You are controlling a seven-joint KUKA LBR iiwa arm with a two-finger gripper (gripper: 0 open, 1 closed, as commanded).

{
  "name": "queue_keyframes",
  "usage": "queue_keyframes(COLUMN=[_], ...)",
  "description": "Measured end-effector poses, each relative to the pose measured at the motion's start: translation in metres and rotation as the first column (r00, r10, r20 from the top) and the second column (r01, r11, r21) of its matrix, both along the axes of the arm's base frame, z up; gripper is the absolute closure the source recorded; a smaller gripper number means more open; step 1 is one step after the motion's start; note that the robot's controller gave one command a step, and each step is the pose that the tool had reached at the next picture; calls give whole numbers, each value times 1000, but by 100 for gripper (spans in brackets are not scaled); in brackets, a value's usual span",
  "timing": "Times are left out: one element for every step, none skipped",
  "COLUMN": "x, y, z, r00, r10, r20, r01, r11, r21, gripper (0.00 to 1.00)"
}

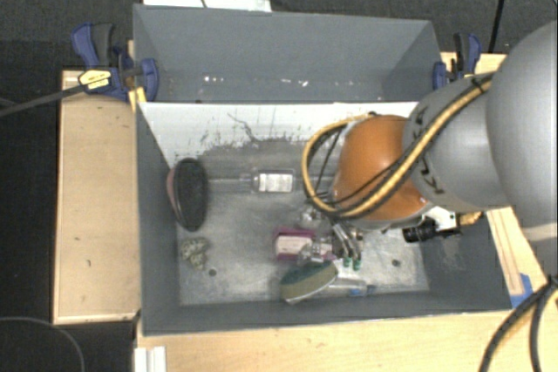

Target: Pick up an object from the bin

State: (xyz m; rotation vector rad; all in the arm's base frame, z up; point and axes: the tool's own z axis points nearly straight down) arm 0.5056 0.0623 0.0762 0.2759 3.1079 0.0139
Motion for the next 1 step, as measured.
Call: queue_keyframes(x=[11], y=[12], z=[130], r00=[993], r10=[121], r20=[-12], r01=[-121], r11=[993], r21=[-7], gripper=[100])
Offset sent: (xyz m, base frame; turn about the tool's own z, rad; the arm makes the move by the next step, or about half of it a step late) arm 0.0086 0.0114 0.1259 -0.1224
